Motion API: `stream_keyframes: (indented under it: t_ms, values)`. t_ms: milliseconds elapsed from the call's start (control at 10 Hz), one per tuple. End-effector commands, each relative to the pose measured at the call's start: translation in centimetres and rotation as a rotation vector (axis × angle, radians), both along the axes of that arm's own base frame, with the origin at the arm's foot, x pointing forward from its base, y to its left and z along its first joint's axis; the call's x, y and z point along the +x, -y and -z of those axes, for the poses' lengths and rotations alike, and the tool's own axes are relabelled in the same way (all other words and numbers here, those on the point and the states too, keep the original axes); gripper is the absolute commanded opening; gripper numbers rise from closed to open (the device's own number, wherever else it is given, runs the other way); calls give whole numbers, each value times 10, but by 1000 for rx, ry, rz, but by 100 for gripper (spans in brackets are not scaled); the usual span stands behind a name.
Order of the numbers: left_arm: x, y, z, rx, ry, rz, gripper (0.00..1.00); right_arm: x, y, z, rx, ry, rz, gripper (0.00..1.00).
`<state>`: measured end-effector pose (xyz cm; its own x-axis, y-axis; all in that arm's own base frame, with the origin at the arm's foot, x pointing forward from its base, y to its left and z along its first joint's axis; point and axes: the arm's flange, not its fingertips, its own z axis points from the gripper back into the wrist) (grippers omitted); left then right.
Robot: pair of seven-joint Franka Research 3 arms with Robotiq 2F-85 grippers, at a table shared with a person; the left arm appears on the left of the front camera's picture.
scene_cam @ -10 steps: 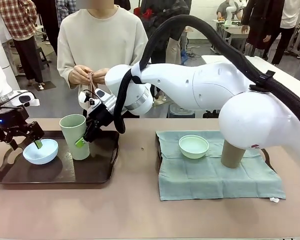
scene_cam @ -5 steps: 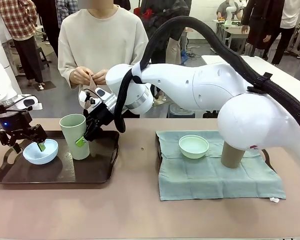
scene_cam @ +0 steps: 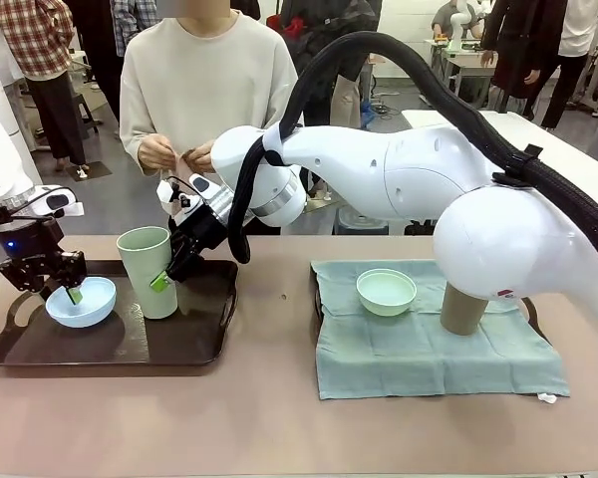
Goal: Set up a tray with a mat and arrange the tableware.
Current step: Pick up the Picnic Bowl and Reusable plastic cup from the Handle tray in front of the human's position and hold them in the air.
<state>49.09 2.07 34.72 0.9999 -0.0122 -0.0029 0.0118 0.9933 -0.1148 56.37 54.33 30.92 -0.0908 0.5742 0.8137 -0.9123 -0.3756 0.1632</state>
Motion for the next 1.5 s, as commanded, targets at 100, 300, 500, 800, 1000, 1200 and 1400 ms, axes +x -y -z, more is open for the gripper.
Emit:
stream_keyframes:
  t_ms: [100, 300, 500, 800, 1000, 1200, 1400]
  values:
    - [0, 1, -5, 2, 16, -19, 1, 10, -6, 1, -15, 17, -29, 25]
    - [1, 1, -6, 3, 19, -16, 0, 10, -5, 1, -17, 18, -23, 0]
    - [-1, 0, -8, -7, 27, -13, 0, 8, -5, -2, -35, 28, -13, 25]
    - [-24, -7, -62, 5, 38, -12, 0, -17, 20, -59, -59, 62, 18, 82]
    - [-41, -13, -121, 22, 122, -27, 0, -39, 41, -120, -61, 135, 51, 82]
    - [-54, -12, -176, 48, 207, -15, 0, -61, 55, -178, -50, 183, 85, 82]
    - [-71, -9, -225, 50, 271, -31, 0, -96, 58, -233, -37, 215, 81, 82]
